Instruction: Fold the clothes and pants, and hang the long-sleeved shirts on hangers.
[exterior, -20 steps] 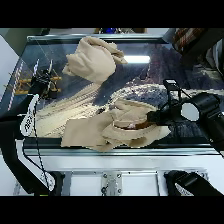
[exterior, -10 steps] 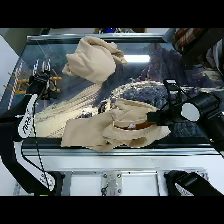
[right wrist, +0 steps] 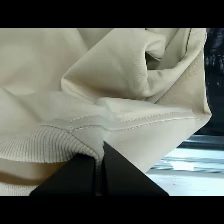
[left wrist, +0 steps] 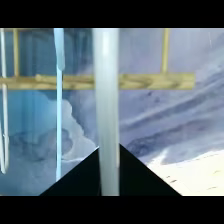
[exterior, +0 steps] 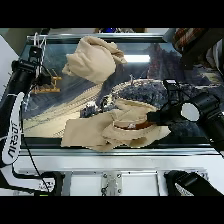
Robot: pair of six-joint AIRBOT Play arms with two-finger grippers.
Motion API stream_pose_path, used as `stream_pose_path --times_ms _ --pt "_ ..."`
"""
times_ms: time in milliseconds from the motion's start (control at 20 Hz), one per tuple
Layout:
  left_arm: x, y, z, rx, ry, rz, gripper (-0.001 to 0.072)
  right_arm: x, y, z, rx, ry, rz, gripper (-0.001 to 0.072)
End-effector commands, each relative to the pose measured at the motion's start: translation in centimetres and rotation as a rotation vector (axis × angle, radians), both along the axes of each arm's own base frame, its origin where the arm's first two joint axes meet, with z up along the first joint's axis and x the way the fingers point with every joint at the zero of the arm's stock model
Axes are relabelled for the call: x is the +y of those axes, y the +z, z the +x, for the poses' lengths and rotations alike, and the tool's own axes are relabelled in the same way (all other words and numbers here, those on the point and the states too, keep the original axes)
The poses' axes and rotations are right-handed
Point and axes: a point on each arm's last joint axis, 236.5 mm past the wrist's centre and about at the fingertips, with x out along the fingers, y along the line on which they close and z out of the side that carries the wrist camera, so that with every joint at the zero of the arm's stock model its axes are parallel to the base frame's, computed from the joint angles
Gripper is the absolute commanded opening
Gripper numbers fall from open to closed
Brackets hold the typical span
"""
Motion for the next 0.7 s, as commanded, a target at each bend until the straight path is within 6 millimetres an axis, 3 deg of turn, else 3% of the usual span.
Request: stream_pose_path --times_ms 0,100,250,400,500,550,650 --pt "-3.2 5.0 -1.0 -0.071 -0.084 0.014 0.0025 0.0 0.0 0.0 0.001 0.001 0.000 0.0026" --pt "-5.7 6.8 -1.8 -0.087 -0.150 0.005 0.0026 0.0 0.0 0.0 0.001 0.000 0.000 0.0026" --pt "-10.9 7.4 -4.2 0.005 -0.409 -0.039 0.0025 0.0 0.0 0.0 0.001 0.001 0.000 0.0026" --pt "-16.7 7.2 -8.5 0.124 -0.791 -0.175 0.0025 0.0 0.0 0.0 0.001 0.001 0.000 0.0026" --pt "-19.7 8.6 -11.0 0.115 -1.006 -0.301 0.0024 0.0 0.0 0.0 0.001 0.001 0.000 0.0026" --pt "-20.7 9.4 -12.2 0.104 -1.091 -0.362 0.0024 0.0 0.0 0.0 0.001 0.001 0.000 0.0026" --pt "-20.7 10.1 -14.0 0.120 -1.131 -0.458 0.0025 0.0 0.0 0.0 0.001 0.001 0.000 0.0026"
